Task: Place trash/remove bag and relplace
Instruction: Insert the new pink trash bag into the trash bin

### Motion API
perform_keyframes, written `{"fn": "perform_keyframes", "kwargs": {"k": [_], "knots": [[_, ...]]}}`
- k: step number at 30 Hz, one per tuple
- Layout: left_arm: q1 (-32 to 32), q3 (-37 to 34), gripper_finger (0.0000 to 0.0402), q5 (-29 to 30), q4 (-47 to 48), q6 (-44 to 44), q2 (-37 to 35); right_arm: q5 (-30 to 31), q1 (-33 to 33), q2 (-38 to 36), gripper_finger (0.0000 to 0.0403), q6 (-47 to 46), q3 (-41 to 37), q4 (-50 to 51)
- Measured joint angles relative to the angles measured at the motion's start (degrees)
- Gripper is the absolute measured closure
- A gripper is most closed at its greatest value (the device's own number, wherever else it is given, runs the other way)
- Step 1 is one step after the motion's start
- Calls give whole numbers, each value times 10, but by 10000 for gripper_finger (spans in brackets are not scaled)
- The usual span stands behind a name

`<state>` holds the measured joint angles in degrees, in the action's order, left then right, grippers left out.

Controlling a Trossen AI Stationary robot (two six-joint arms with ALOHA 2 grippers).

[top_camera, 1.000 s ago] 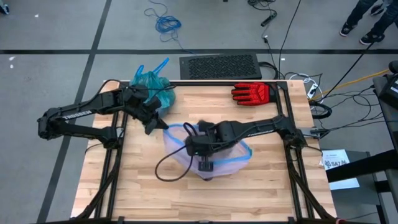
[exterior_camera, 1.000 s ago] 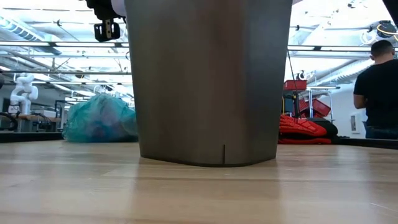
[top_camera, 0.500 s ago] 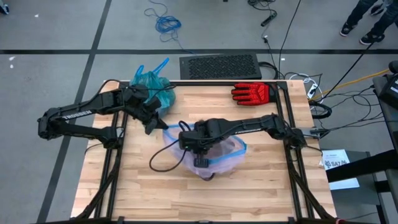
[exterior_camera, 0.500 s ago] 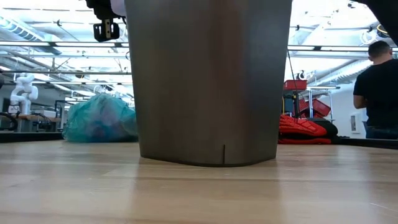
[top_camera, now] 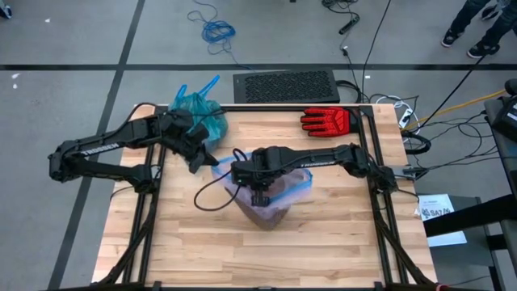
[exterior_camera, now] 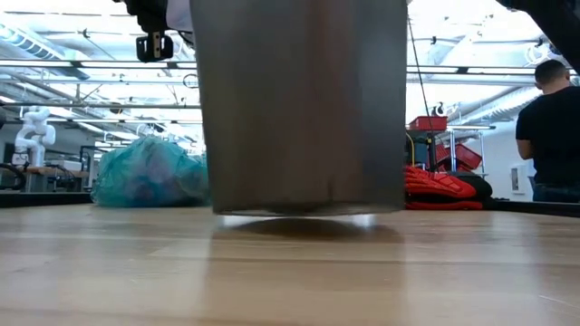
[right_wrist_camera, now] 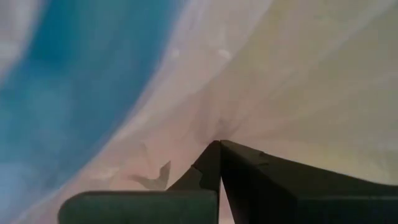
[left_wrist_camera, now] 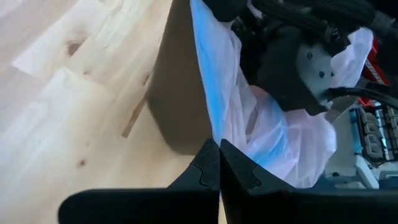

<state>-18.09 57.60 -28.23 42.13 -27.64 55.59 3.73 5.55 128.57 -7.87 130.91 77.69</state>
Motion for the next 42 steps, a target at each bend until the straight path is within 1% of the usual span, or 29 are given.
{"fn": "perform_keyframes", "kwargs": {"k": [3, 13, 17, 19, 24, 28, 30, 32, 33, 36, 38, 39, 42], "knots": [[-8, 0, 402, 0, 3, 0, 0, -16, -6, 1, 403, 1, -2, 3], [-14, 0, 402, -4, 3, 0, 0, -15, 9, -30, 403, -10, -3, 12], [-14, 0, 402, -13, -2, -1, 0, -14, 13, -44, 403, -48, -3, 20], [-14, 0, 402, -13, -8, -4, 0, -34, 13, -52, 399, -72, -2, 23], [-14, 0, 402, -15, -12, -5, 0, -74, 16, -69, 369, -102, -2, 22], [-14, 0, 402, -15, -11, -5, 0, -99, 17, -98, 325, -120, -1, 19], [-14, 0, 402, -15, -12, -5, 0, -100, 17, -121, 303, -121, -1, 19], [-14, 0, 402, -16, -11, -5, 0, -94, 17, -152, 284, -121, -1, 17], [-14, 0, 402, -17, -11, -5, 0, -81, 17, -168, 277, -125, -1, 16], [-14, 0, 402, -17, -12, -5, 0, 13, 14, -205, 266, -135, 1, 23], [-14, 0, 402, -17, -13, -5, 0, 60, 3, -215, 264, -136, 1, 40], [-14, 0, 402, -17, -13, -5, 0, 68, -6, -216, 264, -136, 1, 49], [-14, 0, 402, -17, -12, -5, 0, 59, -33, -206, 264, -142, 0, 89]]}}
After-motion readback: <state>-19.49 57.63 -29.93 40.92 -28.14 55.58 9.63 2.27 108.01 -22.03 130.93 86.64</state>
